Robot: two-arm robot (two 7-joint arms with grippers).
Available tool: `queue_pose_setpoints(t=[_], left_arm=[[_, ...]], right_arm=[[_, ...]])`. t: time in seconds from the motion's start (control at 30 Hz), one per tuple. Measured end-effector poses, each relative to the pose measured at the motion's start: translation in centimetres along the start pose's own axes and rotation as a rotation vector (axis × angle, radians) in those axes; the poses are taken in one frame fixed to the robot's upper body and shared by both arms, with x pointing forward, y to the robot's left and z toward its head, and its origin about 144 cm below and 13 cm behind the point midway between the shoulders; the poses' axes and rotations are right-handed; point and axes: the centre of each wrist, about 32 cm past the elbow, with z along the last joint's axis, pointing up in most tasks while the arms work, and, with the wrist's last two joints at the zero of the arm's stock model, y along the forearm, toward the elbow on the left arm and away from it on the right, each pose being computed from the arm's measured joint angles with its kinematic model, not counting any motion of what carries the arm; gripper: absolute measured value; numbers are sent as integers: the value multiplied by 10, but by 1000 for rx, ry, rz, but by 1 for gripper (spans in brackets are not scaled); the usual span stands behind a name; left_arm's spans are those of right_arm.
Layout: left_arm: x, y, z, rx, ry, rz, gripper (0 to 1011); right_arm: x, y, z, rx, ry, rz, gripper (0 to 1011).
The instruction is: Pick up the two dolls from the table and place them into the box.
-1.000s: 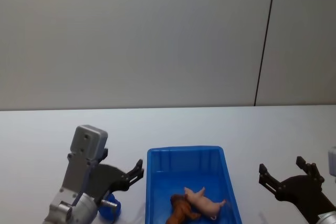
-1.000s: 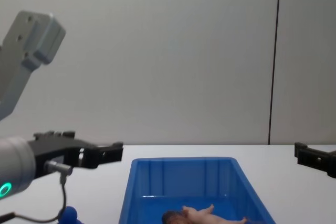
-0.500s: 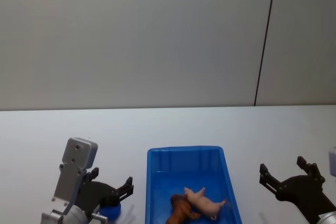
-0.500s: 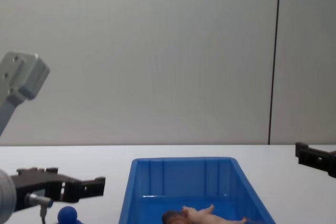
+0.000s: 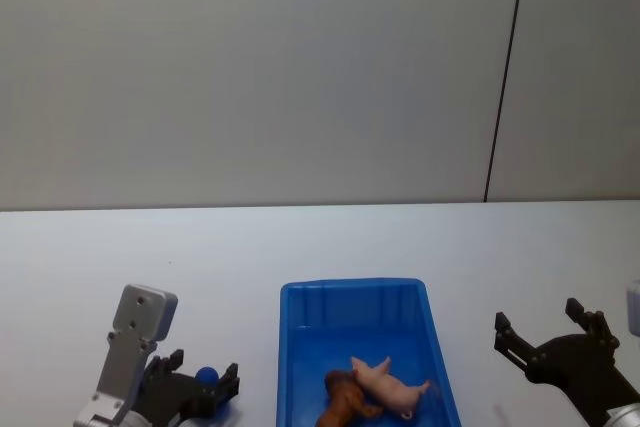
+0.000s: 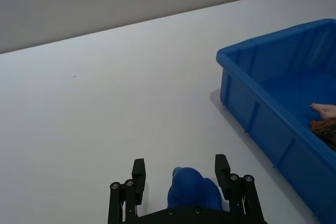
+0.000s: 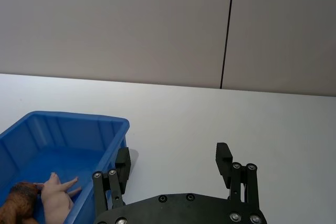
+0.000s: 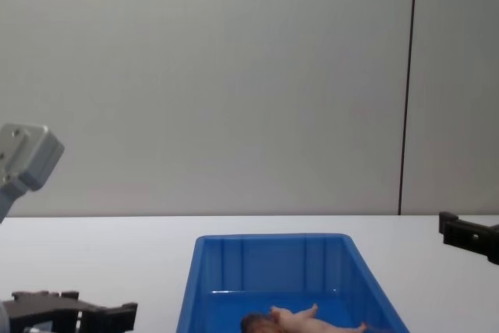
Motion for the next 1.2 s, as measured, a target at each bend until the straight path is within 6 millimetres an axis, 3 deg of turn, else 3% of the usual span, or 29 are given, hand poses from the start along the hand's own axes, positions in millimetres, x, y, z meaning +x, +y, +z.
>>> queue_pose_setpoints(t=[0.2,0.37,0.57,0.83,1.2], left_arm=[[3,-2,-5,19,8,-4,730],[4,-2,-9,23,13,-8,517],[5,-2,-11,13,14,-15,335],[4,-1,-8,-25,7,-30,259],[1,4,17,-148,-33,-86,204]], right_arm=[[0,0,0,0,0,0,1001],[0,0,0,0,0,0,1001],[0,0,0,0,0,0,1001],[0,0,0,0,0,0,1001],[0,0,0,0,0,0,1001]])
